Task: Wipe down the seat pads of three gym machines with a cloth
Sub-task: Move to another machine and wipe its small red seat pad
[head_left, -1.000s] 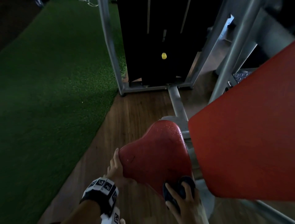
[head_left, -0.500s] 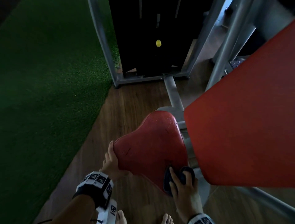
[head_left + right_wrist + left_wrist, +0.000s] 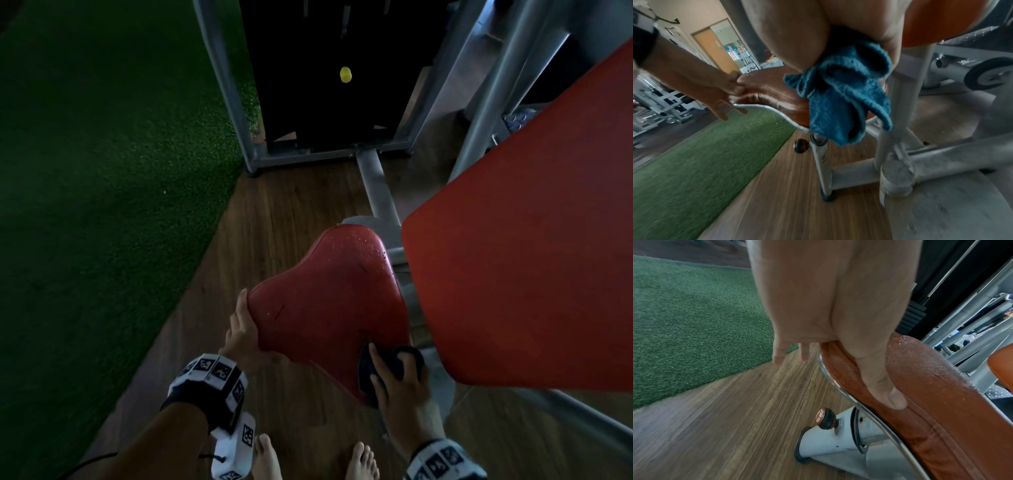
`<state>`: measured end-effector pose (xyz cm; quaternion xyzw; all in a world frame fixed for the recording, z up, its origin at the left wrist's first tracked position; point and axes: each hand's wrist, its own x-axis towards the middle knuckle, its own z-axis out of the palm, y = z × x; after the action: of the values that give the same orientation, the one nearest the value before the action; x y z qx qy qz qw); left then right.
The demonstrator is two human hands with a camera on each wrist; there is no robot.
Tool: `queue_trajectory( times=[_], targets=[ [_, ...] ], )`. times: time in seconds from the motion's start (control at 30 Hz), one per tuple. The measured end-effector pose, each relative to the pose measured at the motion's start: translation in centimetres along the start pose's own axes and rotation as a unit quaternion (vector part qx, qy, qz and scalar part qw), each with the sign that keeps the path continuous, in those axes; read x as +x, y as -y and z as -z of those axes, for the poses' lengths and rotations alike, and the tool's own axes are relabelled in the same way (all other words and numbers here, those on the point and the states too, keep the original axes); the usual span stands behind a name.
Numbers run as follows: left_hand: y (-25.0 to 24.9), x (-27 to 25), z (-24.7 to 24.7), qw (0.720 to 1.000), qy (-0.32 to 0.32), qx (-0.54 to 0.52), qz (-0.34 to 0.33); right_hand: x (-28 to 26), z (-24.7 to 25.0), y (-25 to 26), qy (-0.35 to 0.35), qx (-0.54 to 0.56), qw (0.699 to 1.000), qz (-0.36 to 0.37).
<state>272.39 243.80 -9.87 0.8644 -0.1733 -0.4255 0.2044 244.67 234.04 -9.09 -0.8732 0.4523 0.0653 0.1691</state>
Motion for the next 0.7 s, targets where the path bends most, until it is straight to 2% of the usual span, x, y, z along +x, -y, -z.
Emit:
queue_trajectory(
  times=[0.1, 0.2, 0.3, 0.43, 0.53, 0.6, 0.7],
  targets=[
    [-0.2, 0.1, 0.0, 1.0, 0.001, -0.011, 0.008, 2.3, 0.6, 0.3, -0.003, -0.01, 0.999, -0.05],
    [-0.2, 0.0, -0.1, 1.0, -0.01, -0.024, 0.007, 0.8, 0.3, 1.1, -0.012, 0.0, 0.997, -0.075],
    [-0.3, -0.5, -0.2, 1.0, -0.013, -0.015, -0.014, -1.1, 0.1, 1.2, 0.02, 0.007, 0.999, -0.049],
    [-0.4, 0.1, -0.3, 0.999, 0.002, -0.039, 0.006, 2.5, 0.5, 0.2, 0.006, 0.003, 1.0, -0.008],
    [0.1, 0.9, -0.5, 0.996, -0.001, -0.082, 0.027, 4.6, 0.2, 0.7, 0.002, 0.003, 0.999, -0.036],
    [0.3, 0.6, -0.6, 0.999, 0.001, -0.048, 0.002, 3.7, -0.3, 1.7, -0.01, 0.003, 0.999, -0.036],
    [0.7, 0.3, -0.5, 0.999, -0.004, -0.028, -0.03, 0.8, -1.2, 2.1, 0.003, -0.054, 0.998, 0.029]
  ],
)
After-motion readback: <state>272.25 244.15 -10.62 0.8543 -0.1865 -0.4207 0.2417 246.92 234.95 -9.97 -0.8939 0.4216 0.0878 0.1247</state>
